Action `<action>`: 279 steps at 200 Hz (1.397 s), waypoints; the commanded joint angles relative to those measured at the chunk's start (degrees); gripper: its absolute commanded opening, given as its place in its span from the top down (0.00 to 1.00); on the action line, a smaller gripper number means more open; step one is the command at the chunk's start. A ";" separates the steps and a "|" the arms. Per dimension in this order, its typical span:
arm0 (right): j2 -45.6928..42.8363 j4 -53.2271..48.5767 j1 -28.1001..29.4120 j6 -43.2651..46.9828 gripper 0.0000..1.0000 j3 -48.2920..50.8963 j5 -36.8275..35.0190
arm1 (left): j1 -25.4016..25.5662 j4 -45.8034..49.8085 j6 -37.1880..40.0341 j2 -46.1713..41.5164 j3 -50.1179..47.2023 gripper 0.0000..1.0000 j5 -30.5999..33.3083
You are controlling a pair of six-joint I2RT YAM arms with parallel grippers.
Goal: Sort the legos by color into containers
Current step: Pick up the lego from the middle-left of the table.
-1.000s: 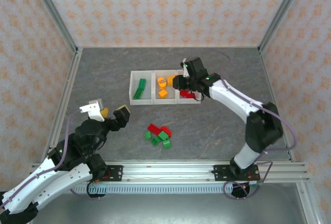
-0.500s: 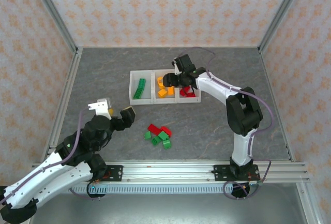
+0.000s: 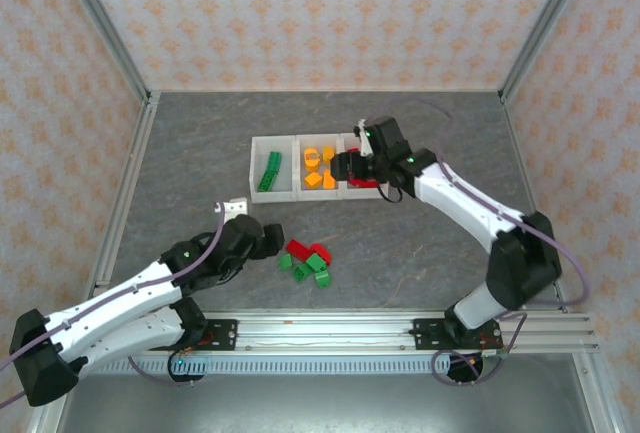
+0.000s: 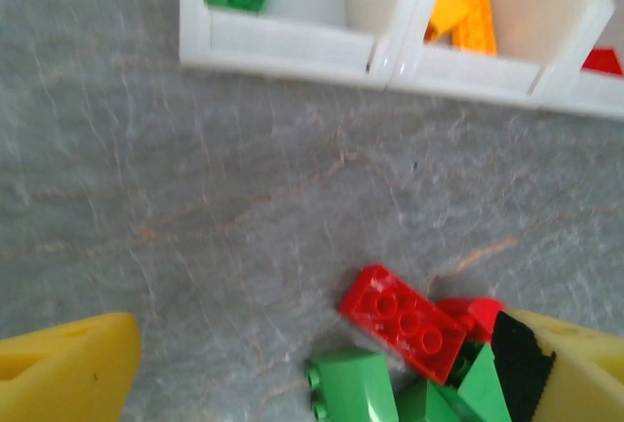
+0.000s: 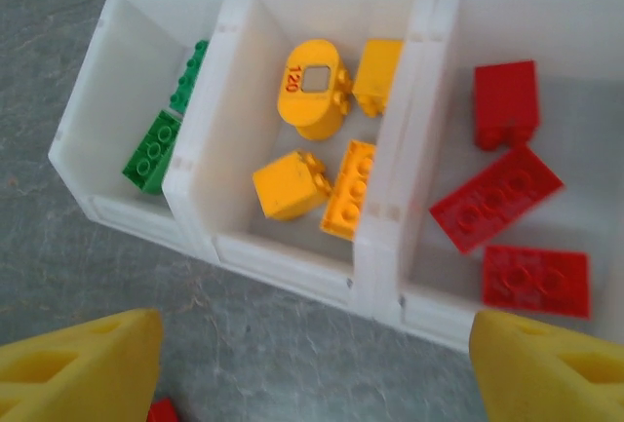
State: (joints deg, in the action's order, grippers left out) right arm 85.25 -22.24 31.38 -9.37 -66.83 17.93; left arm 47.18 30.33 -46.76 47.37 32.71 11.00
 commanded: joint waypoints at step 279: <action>-8.22 6.33 -1.49 0.07 0.13 22.00 1.13 | 3.48 -4.63 -4.26 31.98 5.00 0.09 -8.87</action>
State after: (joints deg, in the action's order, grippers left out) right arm 76.55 -16.99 30.33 -9.17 -43.62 18.52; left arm 50.28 26.94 -52.60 77.03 36.36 2.72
